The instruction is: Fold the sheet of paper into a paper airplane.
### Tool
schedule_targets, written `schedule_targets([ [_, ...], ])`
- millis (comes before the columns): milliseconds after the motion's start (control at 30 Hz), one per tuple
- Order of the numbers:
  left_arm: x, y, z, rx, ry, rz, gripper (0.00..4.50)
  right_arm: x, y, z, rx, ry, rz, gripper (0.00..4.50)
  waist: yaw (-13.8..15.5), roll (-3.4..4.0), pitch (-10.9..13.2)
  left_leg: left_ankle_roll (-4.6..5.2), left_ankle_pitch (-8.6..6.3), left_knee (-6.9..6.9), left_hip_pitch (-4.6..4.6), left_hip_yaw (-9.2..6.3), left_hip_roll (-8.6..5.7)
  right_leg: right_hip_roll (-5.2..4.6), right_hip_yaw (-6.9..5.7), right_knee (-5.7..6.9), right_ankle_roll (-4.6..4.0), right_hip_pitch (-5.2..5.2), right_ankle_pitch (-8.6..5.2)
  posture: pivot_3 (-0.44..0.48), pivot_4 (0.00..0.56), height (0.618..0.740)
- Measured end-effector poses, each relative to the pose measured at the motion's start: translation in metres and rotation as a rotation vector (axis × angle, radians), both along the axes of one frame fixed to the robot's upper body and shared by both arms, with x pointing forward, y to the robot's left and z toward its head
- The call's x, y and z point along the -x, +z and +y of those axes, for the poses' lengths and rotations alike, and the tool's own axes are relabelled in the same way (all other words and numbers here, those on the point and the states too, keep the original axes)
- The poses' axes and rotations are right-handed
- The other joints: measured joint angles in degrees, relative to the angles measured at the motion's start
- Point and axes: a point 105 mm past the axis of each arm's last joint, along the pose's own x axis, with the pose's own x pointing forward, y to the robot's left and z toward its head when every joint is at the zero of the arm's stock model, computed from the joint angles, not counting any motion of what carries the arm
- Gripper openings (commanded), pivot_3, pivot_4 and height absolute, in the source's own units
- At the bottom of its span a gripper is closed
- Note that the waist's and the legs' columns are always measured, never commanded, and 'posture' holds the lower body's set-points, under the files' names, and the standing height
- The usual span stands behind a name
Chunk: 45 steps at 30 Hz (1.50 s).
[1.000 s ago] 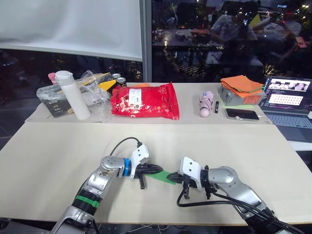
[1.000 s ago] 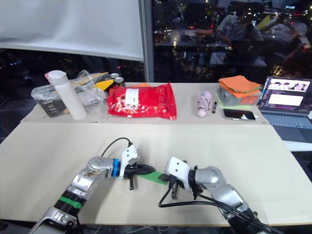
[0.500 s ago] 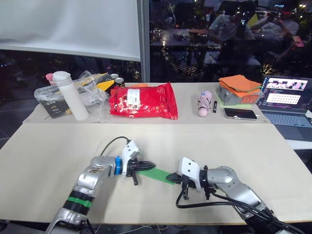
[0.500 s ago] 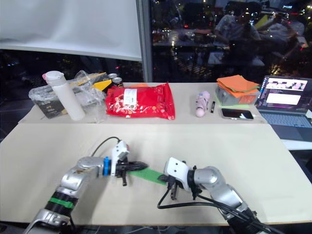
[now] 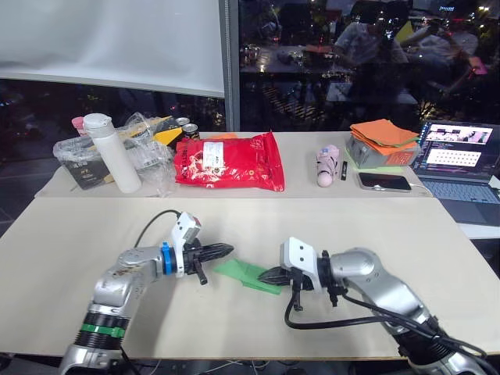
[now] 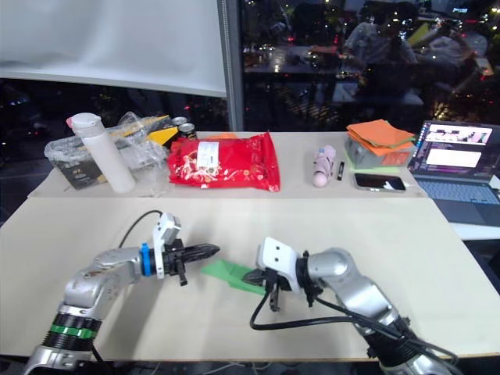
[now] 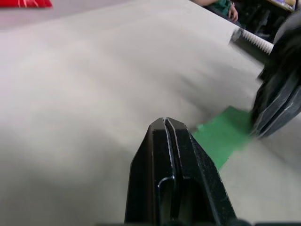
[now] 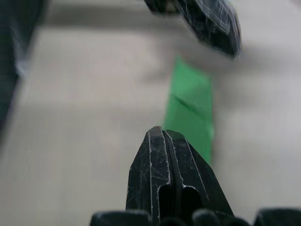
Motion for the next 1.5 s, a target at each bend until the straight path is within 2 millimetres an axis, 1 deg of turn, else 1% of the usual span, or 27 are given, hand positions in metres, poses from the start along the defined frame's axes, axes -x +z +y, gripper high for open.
schedule_targets([
  [33, 0.005, 0.0, 0.004, -0.02, -0.007, 0.007, 0.0, 0.002, 0.003, -0.002, 0.025, 0.01, 0.006, 0.02, 0.0, 0.0, 0.0, 0.0, 0.0, 0.0, 0.0, 0.0, 0.0, -0.01, 0.0, -0.02, -0.01, 0.0, 0.0, 0.0, 0.15, 0.732],
  [100, 0.016, -0.001, 0.012, -0.047, -0.025, 0.034, 0.0, 0.005, 0.0, -0.008, 0.074, 0.004, 0.032, 0.02, 0.3, -0.05, 0.0, 0.0, 0.0, 0.0, -0.02, 0.0, 0.0, -0.02, 0.0, -0.07, -0.02, -0.02, -0.01, 0.0, 0.15, 0.732],
  [200, 0.024, 0.007, 0.018, -0.069, -0.04, 0.041, 0.0, 0.004, -0.005, -0.002, 0.074, 0.002, 0.058, 0.02, 0.4, -0.12, 0.1, 0.0, 0.0, 0.0, -0.08, 0.0, 0.0, -0.02, 0.0, -0.07, -0.03, -0.12, -0.02, 0.0, 0.15, 0.732],
  [267, 0.028, 0.016, 0.022, -0.08, -0.038, 0.02, 0.0, -0.002, -0.006, 0.002, 0.076, -0.009, 0.048, 0.02, 0.4, -0.12, 0.1, 0.0, 0.0, 0.0, -0.08, 0.01, 0.0, -0.03, 0.0, -0.08, -0.03, -0.11, -0.02, 0.0, 0.15, 0.732],
  [333, 0.032, 0.021, 0.025, -0.081, -0.035, 0.016, 0.0, -0.011, -0.008, 0.0, 0.087, -0.038, 0.034, 0.02, 0.4, -0.11, 0.1, 0.0, 0.0, 0.0, -0.09, 0.01, 0.0, -0.04, 0.0, -0.11, -0.03, -0.12, -0.01, 0.0, 0.15, 0.732],
  [433, 0.043, 0.019, 0.027, -0.085, -0.037, 0.047, 0.0, -0.023, -0.007, 0.001, 0.08, -0.07, 0.017, 0.02, 0.4, -0.1, 0.1, 0.0, 0.0, -0.04, -0.11, 0.01, 0.01, -0.04, -0.01, -0.1, -0.03, -0.15, -0.01, 0.0, 0.15, 0.732],
  [533, 0.052, 0.017, 0.024, -0.08, -0.043, 0.064, 0.0, -0.035, -0.004, 0.003, 0.071, -0.097, -0.008, 0.02, 0.3, -0.1, 0.1, 0.0, 0.0, -0.04, -0.1, 0.01, 0.02, -0.03, -0.01, -0.09, -0.05, -0.16, 0.0, 0.0, 0.15, 0.732],
  [633, 0.054, 0.015, 0.023, -0.08, -0.032, 0.066, 0.0, -0.053, -0.005, -0.004, 0.099, -0.153, -0.045, 0.02, 0.5, -0.1, 0.1, -0.01, 0.0, -0.03, -0.09, 0.01, 0.02, -0.03, -0.02, -0.11, -0.07, -0.14, 0.0, 0.0, 0.15, 0.732],
  [700, 0.053, 0.015, 0.023, -0.084, -0.021, 0.064, 0.0, -0.06, -0.006, -0.007, 0.108, -0.176, -0.056, 0.02, 0.5, -0.1, 0.1, -0.01, 0.0, -0.03, -0.12, 0.01, 0.02, -0.03, -0.02, -0.14, -0.11, -0.15, -0.02, 0.0, 0.15, 0.732],
  [800, 0.052, 0.015, 0.024, -0.087, -0.012, 0.06, 0.0, -0.062, 0.001, -0.002, 0.083, -0.175, -0.073, 0.02, 0.4, -0.09, 0.1, 0.0, 0.0, -0.07, -0.17, 0.02, 0.02, -0.03, -0.02, -0.13, -0.08, -0.2, 0.01, 0.0, 0.15, 0.732],
  [867, 0.051, 0.016, 0.025, -0.092, -0.01, 0.05, 0.0, -0.063, 0.006, -0.003, 0.079, -0.191, -0.077, 0.02, 0.4, -0.09, 0.1, 0.0, 0.0, -0.08, -0.16, 0.01, 0.02, -0.02, -0.02, -0.12, -0.08, -0.2, 0.02, 0.0, 0.15, 0.732],
  [933, 0.05, 0.017, 0.027, -0.107, 0.001, 0.032, 0.0, -0.063, 0.01, -0.005, 0.11, -0.201, -0.128, 0.02, 0.5, -0.07, 0.1, -0.01, 0.0, -0.07, -0.16, 0.01, 0.02, -0.03, -0.02, -0.12, -0.08, -0.2, 0.02, 0.0, 0.15, 0.732],
  [1000, 0.046, 0.016, 0.031, -0.137, 0.03, 0.013, 0.0, -0.061, 0.013, -0.005, 0.147, -0.194, -0.174, 0.6, 0.5, -0.07, 0.1, -0.01, 0.0, -0.07, -0.15, 0.01, 0.02, -0.03, -0.02, -0.14, -0.1, -0.21, 0.0, 0.0, 0.15, 0.732],
  [1033, 0.043, 0.015, 0.034, -0.148, 0.047, 0.003, 0.0, -0.057, 0.013, -0.005, 0.165, -0.18, -0.173, 0.87, 0.5, -0.06, 0.1, -0.01, 0.0, -0.07, -0.16, 0.02, 0.02, -0.03, -0.02, -0.13, -0.11, -0.21, 0.0, 0.0, 0.15, 0.732],
  [1067, 0.041, 0.014, 0.036, -0.168, 0.067, -0.01, 0.0, -0.051, 0.014, -0.004, 0.197, -0.162, -0.151, 1.23, 0.5, -0.05, 0.1, -0.01, 0.0, -0.07, -0.16, 0.01, 0.02, -0.03, -0.01, -0.13, -0.09, -0.21, 0.01, 0.0, 0.15, 0.732],
  [1167, 0.032, 0.013, 0.041, -0.193, 0.123, -0.045, 0.0, -0.039, 0.019, 0.007, 0.221, -0.115, -0.109, 2.24, 0.3, -0.05, 0.1, 0.0, 0.0, -0.07, -0.13, 0.02, 0.04, -0.02, -0.02, -0.1, -0.09, -0.21, 0.01, 0.0, 0.15, 0.732],
  [1233, 0.029, 0.013, 0.039, -0.195, 0.132, -0.054, 0.0, -0.033, 0.011, 0.013, 0.263, -0.085, -0.076, 2.24, 0.4, -0.05, 0.1, -0.01, 0.0, -0.07, -0.13, 0.02, 0.04, -0.02, -0.03, -0.11, -0.09, -0.2, 0.01, 0.0, 0.15, 0.732],
  [1300, 0.029, 0.013, 0.04, -0.199, 0.142, -0.056, 0.0, -0.032, 0.001, 0.014, 0.294, -0.089, -0.042, 2.24, 0.4, -0.06, 0.1, -0.01, 0.0, -0.06, -0.18, 0.02, 0.03, -0.03, -0.02, -0.14, -0.09, -0.23, 0.01, 0.0, 0.15, 0.732],
  [1400, 0.028, 0.014, 0.04, -0.199, 0.152, -0.062, 0.0, -0.039, -0.005, 0.019, 0.288, -0.132, -0.014, 2.24, 0.4, -0.05, 0.1, -0.01, 0.0, -0.06, -0.21, 0.01, 0.03, -0.03, -0.03, -0.12, -0.09, -0.25, 0.02, 0.0, 0.15, 0.732],
  [1500, 0.027, 0.016, 0.041, -0.187, 0.167, -0.07, 0.0, -0.048, -0.008, 0.014, 0.308, -0.178, -0.023, 2.24, 0.5, -0.06, 0.1, -0.01, 0.0, -0.06, -0.2, 0.01, 0.03, -0.03, -0.05, -0.13, -0.09, -0.24, 0.02, 0.0, 0.15, 0.732],
])
